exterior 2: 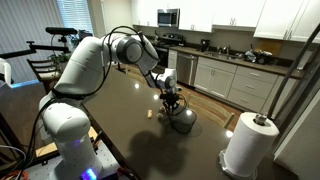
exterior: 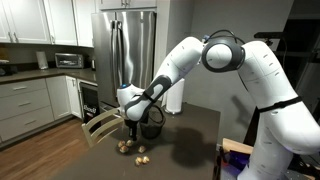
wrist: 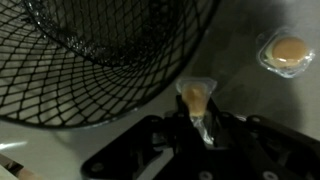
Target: Move the basket to the right, pick up all the objects from the table and put them in the basket
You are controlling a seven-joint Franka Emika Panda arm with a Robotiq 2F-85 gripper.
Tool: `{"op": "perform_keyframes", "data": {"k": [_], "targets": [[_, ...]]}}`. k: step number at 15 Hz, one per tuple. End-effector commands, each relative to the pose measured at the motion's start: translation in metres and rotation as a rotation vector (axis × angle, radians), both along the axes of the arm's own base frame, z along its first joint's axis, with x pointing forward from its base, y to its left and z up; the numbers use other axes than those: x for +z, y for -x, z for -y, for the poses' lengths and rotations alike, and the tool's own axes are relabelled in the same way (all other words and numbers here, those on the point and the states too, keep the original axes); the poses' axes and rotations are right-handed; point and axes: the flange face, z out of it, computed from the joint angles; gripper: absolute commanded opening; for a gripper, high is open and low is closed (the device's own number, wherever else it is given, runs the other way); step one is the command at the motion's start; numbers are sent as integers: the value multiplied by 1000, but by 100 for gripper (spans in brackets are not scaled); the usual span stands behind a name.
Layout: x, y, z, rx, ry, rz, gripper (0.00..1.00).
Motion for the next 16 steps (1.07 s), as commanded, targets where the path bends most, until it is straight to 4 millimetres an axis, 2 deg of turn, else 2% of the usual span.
{"op": "perform_keyframes", "data": {"k": [1,7,16], "targets": [[20,7,-10,-5,34,7,9],[48,14,-25,-22,43,57,9],[113,29,-14,-96,4,151,9]]}}
